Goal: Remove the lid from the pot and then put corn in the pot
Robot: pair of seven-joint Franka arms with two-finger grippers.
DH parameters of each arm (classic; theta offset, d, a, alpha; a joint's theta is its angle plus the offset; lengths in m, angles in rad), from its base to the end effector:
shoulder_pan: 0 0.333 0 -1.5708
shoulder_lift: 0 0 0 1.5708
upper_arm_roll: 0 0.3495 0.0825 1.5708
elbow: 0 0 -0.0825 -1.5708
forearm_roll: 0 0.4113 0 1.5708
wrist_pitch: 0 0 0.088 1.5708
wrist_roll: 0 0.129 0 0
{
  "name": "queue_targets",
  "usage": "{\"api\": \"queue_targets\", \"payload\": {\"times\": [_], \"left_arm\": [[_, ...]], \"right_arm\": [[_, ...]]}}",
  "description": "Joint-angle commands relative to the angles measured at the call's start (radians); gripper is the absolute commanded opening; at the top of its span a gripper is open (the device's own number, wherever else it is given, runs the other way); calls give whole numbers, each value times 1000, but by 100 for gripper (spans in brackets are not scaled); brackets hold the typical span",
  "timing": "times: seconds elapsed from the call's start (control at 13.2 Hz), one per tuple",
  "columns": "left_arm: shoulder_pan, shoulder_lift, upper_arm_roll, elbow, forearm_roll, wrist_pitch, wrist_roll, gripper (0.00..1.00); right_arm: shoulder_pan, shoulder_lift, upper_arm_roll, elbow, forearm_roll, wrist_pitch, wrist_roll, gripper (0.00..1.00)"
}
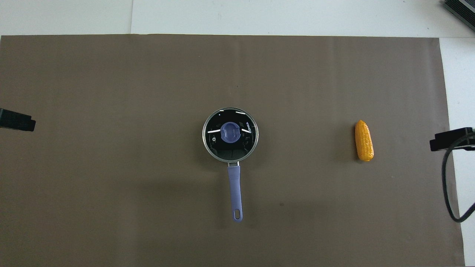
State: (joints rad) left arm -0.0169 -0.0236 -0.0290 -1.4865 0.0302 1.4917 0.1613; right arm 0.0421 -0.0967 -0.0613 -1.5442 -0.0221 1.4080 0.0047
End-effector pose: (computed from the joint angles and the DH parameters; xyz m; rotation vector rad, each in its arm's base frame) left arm 0.5655 -0.0221 0.6843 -3.0927 0.3172 -0.0419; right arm 0.5291 -0.0152 0.6888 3.1250 -0.0416 -0.0622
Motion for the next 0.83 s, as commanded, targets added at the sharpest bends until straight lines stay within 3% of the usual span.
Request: {"api": "queue_targets", "payload": {"times": [0.0, 0.76], "left_arm": [[15, -26, -9, -24, 11, -5, -8, 100], [14, -35, -9, -43, 11, 18, -3, 100]], "right_arm": [[-19, -8, 3, 0, 13, -12, -20, 100], [-18, -5, 6, -1, 13, 40, -23, 100]]}}
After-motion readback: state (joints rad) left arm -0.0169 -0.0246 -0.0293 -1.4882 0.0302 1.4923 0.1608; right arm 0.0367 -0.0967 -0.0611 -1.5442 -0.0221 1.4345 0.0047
